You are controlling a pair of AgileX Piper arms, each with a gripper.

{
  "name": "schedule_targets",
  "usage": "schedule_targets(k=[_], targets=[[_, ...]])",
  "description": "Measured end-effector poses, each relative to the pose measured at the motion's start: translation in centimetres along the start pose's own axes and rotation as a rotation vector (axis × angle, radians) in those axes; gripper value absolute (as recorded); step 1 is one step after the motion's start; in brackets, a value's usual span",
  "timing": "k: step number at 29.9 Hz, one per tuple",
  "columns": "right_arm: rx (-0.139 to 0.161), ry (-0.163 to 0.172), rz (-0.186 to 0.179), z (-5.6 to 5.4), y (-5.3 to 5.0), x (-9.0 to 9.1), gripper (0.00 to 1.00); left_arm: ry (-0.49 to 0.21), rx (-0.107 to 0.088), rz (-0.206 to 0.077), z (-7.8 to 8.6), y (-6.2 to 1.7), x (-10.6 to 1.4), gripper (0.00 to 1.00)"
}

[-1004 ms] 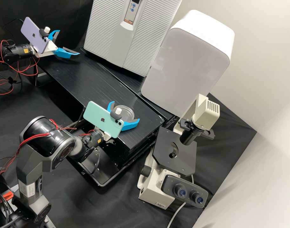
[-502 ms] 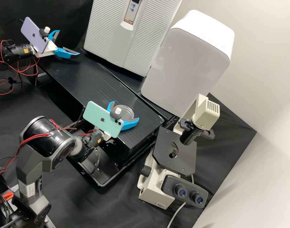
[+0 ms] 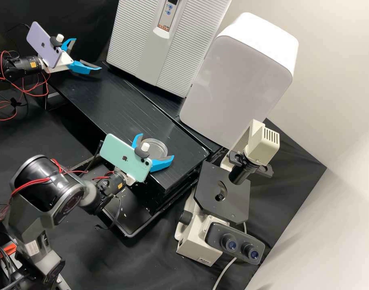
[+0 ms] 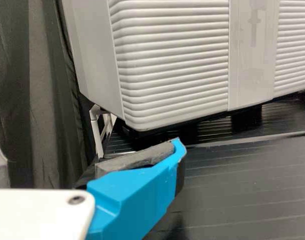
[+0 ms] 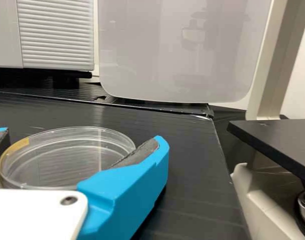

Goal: Slide the petri dish to the right

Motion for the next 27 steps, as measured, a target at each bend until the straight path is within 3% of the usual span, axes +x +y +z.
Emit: schedule_targets(k=[7,27], targets=[[-0.016,0.009,0.005,0.4,0.1,-0.6,0.00,0.000,0.000,0.000,0.0,0.00,0.0,1.00],[-0.022,0.012,0.016,1.0,0.1,-2.1,0.00,0.000,0.000,0.000,0.0,0.00,0.0,1.00]])
